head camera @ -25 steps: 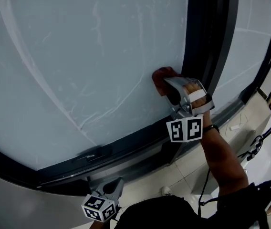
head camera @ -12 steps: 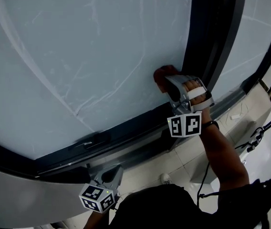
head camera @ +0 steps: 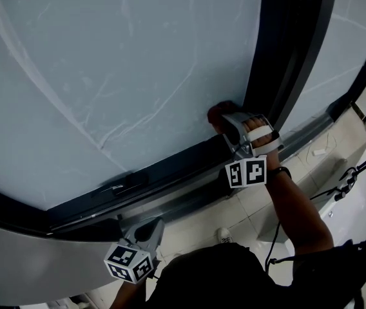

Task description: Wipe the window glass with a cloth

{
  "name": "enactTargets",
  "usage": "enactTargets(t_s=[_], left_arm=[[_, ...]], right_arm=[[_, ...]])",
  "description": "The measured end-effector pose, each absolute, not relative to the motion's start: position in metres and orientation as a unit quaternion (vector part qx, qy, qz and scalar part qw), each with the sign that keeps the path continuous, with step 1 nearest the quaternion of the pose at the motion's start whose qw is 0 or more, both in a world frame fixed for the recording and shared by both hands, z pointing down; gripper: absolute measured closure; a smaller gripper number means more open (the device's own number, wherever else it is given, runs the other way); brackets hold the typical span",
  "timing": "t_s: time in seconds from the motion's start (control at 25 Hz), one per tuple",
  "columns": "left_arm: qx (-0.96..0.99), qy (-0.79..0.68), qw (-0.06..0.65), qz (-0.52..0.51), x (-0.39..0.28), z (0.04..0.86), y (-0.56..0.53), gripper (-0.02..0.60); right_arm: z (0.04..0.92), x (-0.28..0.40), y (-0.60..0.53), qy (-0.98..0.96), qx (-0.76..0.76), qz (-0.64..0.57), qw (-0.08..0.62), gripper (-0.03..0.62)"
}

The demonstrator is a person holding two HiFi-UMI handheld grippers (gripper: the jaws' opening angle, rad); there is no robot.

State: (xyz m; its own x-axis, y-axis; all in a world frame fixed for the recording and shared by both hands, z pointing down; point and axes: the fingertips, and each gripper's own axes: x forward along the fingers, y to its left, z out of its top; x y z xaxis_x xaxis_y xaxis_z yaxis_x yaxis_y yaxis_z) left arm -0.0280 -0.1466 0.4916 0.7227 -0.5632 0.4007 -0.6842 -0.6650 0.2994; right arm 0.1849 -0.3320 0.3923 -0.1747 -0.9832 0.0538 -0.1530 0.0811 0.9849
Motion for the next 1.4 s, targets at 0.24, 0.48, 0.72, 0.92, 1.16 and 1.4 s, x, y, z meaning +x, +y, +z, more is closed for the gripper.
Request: enactTargets(t_s=[0.24,0.48,0.72,0.92,1.16,1.4], left_arm=[[0.902,-0.345,0.218,0.141,-0.027,0.492,-0.146,0.565],[0.901,-0.345,0.220,0.143,-0.028,0.493,-0.146,0.565],[0.901,-0.346,0.219,0.144,-0.030,0.493,-0.145,0.565],[0.901,-0.347,0.218,0.143,-0.032,0.493,-0.146,0.565],[0.902,-0.346,0.218,0.140,-0.031,0.492,-0.144,0.565],[0.902,-0.347,0.217,0.136,-0.033,0.492,-0.145,0.565]], right_arm=[[0.424,0.185,-0.331,-0.607,0.460,-0.467,0.449,0.516],[0.445,0.186,-0.331,-0.613,0.450,-0.457,0.461,0.516],[0.470,0.187,-0.331,-0.619,0.433,-0.442,0.483,0.516],[0.472,0.187,-0.331,-0.621,0.435,-0.439,0.482,0.516],[0.473,0.187,-0.330,-0.624,0.421,-0.435,0.494,0.516],[0.428,0.170,-0.308,-0.651,0.419,-0.440,0.456,0.516]])
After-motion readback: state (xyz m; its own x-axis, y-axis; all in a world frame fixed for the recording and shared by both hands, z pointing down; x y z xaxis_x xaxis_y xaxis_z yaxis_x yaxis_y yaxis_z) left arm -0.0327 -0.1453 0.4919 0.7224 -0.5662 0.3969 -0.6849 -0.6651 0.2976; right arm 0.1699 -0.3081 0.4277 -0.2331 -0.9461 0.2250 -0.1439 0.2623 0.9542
